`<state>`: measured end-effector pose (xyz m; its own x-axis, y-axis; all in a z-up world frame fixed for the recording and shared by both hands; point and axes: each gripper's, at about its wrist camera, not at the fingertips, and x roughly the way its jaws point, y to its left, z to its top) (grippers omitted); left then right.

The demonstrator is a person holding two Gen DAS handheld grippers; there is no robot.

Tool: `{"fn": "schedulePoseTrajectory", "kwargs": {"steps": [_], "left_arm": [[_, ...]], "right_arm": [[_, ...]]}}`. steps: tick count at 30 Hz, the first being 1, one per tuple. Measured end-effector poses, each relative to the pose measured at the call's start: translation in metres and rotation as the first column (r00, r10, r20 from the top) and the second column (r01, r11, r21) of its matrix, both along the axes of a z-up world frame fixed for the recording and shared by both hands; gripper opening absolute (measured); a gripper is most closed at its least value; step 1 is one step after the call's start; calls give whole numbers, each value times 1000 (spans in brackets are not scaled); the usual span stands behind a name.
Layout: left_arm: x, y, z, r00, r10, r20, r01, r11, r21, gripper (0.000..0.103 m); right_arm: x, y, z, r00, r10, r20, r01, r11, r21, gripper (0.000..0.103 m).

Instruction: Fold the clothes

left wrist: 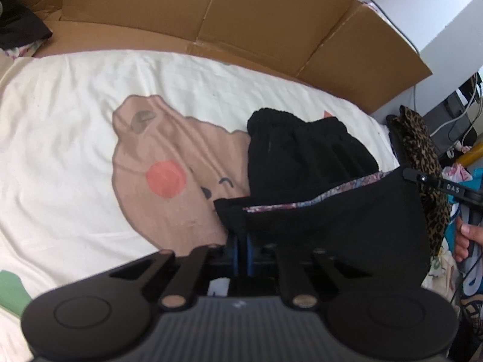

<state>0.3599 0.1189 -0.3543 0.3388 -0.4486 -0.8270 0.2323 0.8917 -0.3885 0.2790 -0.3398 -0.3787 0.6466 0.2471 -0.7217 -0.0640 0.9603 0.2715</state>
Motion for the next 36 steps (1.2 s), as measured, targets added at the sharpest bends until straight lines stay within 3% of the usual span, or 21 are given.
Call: {"fn": "schedulePoseTrajectory", "kwargs": {"steps": [9, 14, 23, 27, 33, 36], "left_arm": [[4, -2, -11, 1000, 2, -9, -2, 1000, 23, 6], [7, -6, -13, 1000, -13, 3, 12, 998, 53, 13], [-3, -14, 10, 987, -103, 119, 88, 988, 124, 6], [-3, -14, 17, 982, -95, 162, 76, 990, 122, 6], [4, -20, 10, 987, -103, 120, 85, 985, 150, 9], [2, -19, 9, 988, -102, 115, 84, 986, 146, 15]], "right_arm": [[16, -1, -21, 999, -15, -45, 15, 1000, -13, 4], [18, 6, -38, 998, 9, -61, -11, 999, -32, 4], [9, 2, -25, 1000, -10, -13, 9, 998, -57, 4], [7, -2, -20, 999, -33, 6, 33, 998, -55, 4], [8, -3, -21, 999, -47, 3, 47, 998, -52, 4], [8, -2, -23, 999, -50, -2, 50, 998, -49, 4]]}}
